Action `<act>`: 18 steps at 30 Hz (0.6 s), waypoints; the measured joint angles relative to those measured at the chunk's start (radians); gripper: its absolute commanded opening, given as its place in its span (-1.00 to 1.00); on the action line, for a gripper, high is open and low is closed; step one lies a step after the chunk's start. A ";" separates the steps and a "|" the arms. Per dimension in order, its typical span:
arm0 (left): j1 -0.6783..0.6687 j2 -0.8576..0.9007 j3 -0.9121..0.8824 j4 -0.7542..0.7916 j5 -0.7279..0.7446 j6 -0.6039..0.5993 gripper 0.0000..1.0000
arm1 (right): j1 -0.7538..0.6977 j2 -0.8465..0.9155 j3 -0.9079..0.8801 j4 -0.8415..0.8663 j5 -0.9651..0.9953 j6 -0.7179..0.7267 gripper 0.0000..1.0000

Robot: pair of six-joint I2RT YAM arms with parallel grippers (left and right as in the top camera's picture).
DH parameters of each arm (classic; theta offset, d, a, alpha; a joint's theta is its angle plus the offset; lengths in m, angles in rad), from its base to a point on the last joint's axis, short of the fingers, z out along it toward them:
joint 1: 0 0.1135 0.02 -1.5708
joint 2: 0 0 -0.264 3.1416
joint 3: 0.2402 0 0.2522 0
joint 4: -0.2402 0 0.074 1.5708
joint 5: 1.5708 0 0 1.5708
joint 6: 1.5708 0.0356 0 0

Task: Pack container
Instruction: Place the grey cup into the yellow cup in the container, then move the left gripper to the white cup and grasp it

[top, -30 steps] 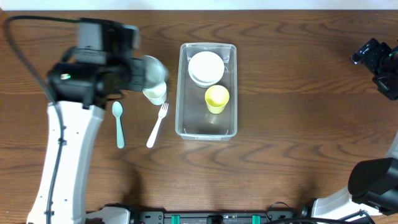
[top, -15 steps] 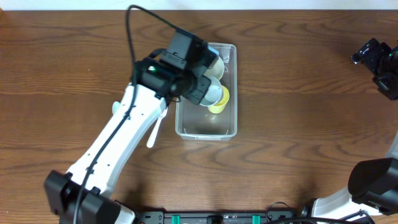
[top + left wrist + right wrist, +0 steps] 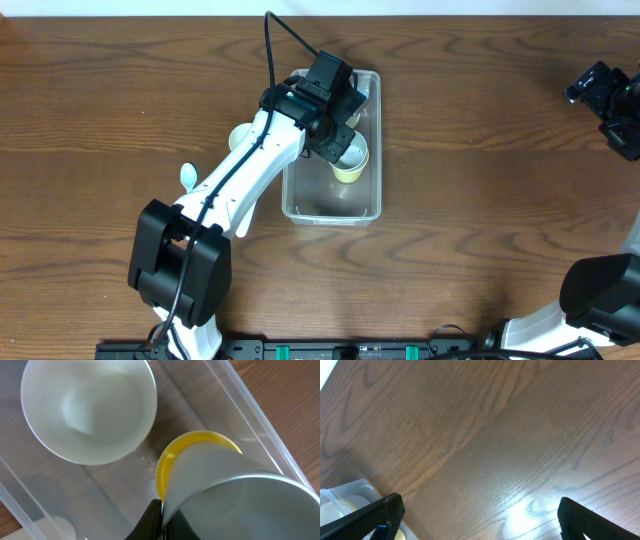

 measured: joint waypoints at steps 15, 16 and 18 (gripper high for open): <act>0.032 -0.146 0.177 -0.245 -0.140 -0.064 0.46 | 0.000 0.000 0.000 0.000 0.000 0.000 0.99; 0.053 -0.187 0.190 -0.276 -0.152 -0.069 0.46 | 0.000 0.000 0.000 0.000 0.000 0.000 0.99; 0.122 -0.262 0.208 -0.336 -0.167 -0.080 0.47 | 0.000 0.000 0.000 0.000 0.000 0.000 0.98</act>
